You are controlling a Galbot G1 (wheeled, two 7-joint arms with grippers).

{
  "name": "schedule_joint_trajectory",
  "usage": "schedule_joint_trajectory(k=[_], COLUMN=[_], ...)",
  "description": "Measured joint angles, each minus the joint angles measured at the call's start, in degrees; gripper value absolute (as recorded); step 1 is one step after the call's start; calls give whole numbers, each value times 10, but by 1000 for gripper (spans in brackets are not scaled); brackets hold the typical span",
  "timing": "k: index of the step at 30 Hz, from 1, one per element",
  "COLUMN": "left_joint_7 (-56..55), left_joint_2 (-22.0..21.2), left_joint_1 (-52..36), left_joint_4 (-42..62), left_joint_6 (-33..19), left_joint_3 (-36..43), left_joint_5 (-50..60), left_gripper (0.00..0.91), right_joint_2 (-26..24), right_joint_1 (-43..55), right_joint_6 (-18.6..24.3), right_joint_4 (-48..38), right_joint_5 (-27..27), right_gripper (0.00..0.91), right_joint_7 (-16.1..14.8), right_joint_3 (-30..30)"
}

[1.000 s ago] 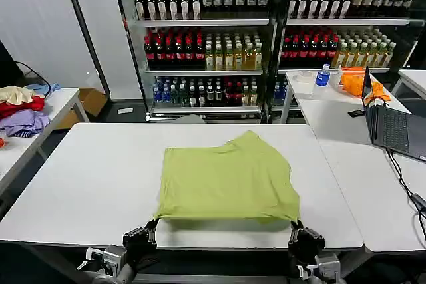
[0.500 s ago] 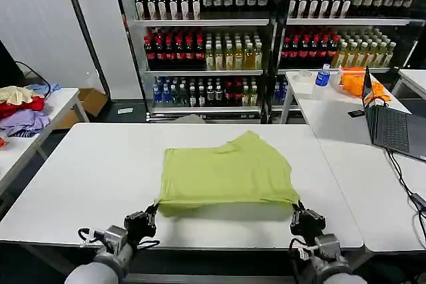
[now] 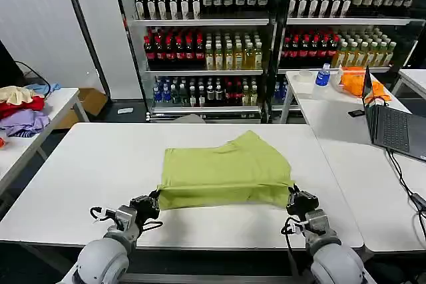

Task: Fold and organize the clothes.

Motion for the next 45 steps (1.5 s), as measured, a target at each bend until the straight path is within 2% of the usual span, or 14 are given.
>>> schedule_joint_trajectory(k=[1, 2, 3, 4, 5, 6, 24, 34, 41, 42, 43, 44, 45], left_joint_7=[0, 0, 0, 0, 0, -1, -13, -17, -23, -24, -24, -25, -26], left_joint_2=[-1, -2, -2, -3, -4, -5, -12, -28, -41, -43, -44, -46, -47], left_joint_1=[-4, -7, -11, -14, -16, -19, -21, -25, -39, -41, -43, -44, -45], left_joint_4=[4, 9, 12, 15, 18, 20, 28, 38, 59, 62, 65, 68, 71], left_joint_6=[0, 0, 0, -1, -1, -2, -20, -14, -6, -6, -5, -5, -5], left_joint_3=[2, 5, 7, 8, 9, 10, 15, 29, 39, 41, 42, 43, 44], left_joint_5=[2, 3, 3, 3, 3, 3, -9, -21, -26, -26, -26, -26, -26], left_gripper=[81, 242, 514, 665, 887, 907, 907, 907, 907, 746, 615, 322, 212], right_joint_2=[1, 2, 3, 4, 5, 7, 12, 28, 44, 46, 48, 50, 52], right_joint_1=[4, 7, 10, 12, 14, 15, -9, -42, -44, -43, -41, -38, -36], right_joint_6=[0, -1, -1, -2, -2, -2, 22, 16, -5, -7, -10, -13, -15], right_joint_4=[-6, -12, -17, -22, -26, -30, -23, -19, -36, -38, -41, -44, -46], right_joint_5=[-1, -2, -4, -5, -6, -7, -6, 14, 40, 45, 51, 57, 63], right_gripper=[0, 0, 343, 615, 907, 907, 907, 907, 907, 907, 836, 584, 443], right_joint_7=[0, 0, 1, 1, 1, 1, -7, 8, 24, 26, 28, 30, 31], right_joint_3=[-3, -5, -8, -10, -11, -13, 9, 40, 41, 41, 40, 40, 39])
